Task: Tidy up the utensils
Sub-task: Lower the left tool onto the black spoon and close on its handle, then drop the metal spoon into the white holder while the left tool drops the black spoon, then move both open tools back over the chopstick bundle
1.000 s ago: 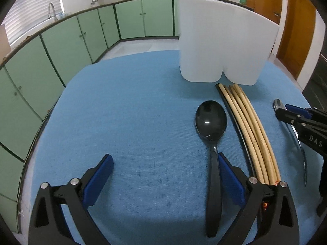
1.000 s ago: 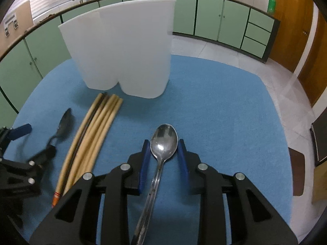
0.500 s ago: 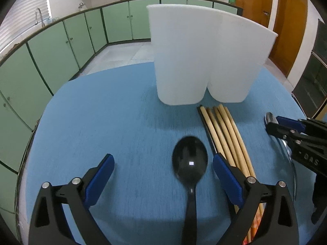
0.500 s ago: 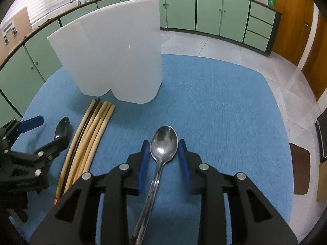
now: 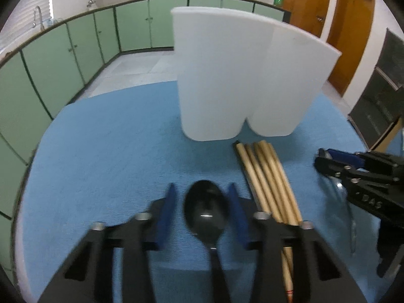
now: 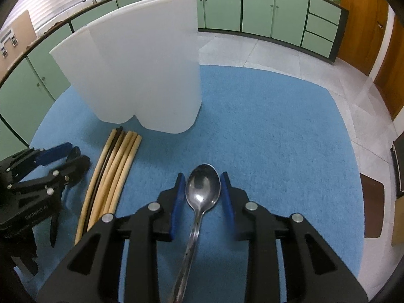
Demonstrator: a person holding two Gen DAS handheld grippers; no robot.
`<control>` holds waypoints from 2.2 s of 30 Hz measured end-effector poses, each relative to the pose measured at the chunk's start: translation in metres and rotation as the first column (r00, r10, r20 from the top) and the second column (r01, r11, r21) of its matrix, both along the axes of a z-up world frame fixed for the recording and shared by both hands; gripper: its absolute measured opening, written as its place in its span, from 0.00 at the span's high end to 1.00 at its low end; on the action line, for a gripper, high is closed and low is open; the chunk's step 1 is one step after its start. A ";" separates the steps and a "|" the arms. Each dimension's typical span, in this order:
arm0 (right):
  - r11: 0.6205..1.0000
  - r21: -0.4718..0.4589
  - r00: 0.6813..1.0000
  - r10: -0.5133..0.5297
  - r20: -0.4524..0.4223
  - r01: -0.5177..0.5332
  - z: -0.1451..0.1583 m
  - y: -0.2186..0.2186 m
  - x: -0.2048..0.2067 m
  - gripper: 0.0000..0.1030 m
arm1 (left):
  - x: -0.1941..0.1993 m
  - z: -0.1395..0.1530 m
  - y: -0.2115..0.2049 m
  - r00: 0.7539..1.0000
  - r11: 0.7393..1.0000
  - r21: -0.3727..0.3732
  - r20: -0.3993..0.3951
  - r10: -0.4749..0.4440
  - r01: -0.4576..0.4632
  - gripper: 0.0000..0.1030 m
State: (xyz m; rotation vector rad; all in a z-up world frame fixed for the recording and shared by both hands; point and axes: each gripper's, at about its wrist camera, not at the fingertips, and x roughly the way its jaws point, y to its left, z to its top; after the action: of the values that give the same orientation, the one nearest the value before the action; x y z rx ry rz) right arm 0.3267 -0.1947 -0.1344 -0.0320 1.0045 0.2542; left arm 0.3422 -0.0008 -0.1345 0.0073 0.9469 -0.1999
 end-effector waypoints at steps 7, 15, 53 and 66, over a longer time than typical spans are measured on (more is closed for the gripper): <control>0.994 0.107 0.975 -0.012 0.222 -0.012 0.031 -0.012 -0.052 0.74 | -0.030 0.028 0.021 0.982 0.990 -0.142 0.190 0.012 0.016 0.66; 0.982 0.173 0.910 -0.002 0.415 -0.077 0.076 -0.029 -0.079 0.74 | -0.073 0.057 0.027 0.906 0.985 -0.171 0.419 0.057 0.018 0.66; 0.973 0.226 0.874 -0.066 0.481 -0.051 0.129 -0.020 0.025 0.49 | 0.043 0.132 0.009 0.802 0.992 -0.124 0.593 0.078 -0.005 0.54; 0.984 0.175 0.955 -0.076 0.287 0.026 0.072 -0.030 -0.113 0.13 | -0.094 0.073 0.011 0.942 0.997 -0.068 0.331 0.062 -0.042 0.30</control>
State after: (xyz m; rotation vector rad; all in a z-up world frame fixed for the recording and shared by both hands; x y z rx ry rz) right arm 0.2133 -0.2242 -0.0621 0.1089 0.6844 0.2781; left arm 0.2483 0.0102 -0.0617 -0.0387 0.6022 -0.1719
